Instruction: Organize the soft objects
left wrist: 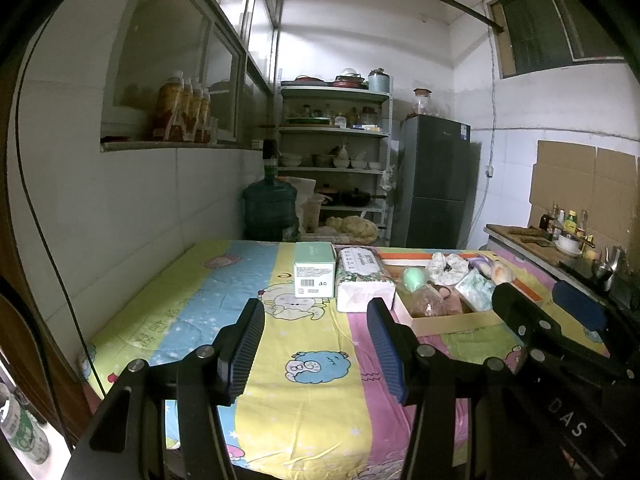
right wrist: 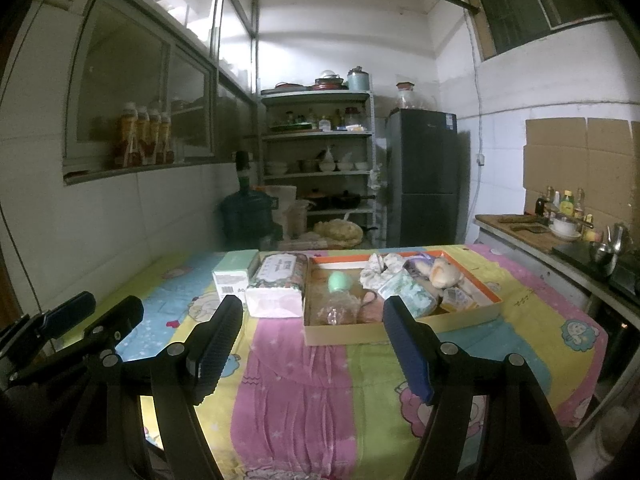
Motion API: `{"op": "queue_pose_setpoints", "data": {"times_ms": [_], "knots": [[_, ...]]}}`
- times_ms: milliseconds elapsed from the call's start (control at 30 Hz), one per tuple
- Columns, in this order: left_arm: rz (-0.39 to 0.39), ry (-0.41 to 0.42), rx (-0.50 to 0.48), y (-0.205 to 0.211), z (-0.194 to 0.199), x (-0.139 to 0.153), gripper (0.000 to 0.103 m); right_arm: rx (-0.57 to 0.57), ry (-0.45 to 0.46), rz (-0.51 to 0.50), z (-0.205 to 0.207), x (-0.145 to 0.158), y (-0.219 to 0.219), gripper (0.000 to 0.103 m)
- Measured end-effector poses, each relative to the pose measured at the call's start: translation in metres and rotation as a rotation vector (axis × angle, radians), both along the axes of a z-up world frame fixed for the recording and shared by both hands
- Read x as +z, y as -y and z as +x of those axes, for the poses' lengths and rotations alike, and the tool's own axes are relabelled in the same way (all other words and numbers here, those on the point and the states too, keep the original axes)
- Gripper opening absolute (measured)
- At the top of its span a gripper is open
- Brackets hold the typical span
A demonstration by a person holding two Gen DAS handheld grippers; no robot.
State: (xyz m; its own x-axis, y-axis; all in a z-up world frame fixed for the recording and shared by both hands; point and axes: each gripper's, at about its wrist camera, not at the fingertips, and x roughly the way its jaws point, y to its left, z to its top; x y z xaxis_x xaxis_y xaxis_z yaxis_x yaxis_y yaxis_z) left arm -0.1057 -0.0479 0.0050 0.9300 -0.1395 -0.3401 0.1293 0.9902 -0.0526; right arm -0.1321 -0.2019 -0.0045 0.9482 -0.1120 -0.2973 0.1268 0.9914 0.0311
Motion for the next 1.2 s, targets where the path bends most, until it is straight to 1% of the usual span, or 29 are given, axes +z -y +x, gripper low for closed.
{"op": "queue_pose_setpoints", "data": {"times_ms": [1200], "knots": [[0.000, 0.000, 0.001, 0.0023, -0.0015, 0.0004, 0.053, 0.000, 0.001, 0.001, 0.0001, -0.0001, -0.0005, 0.074]]}}
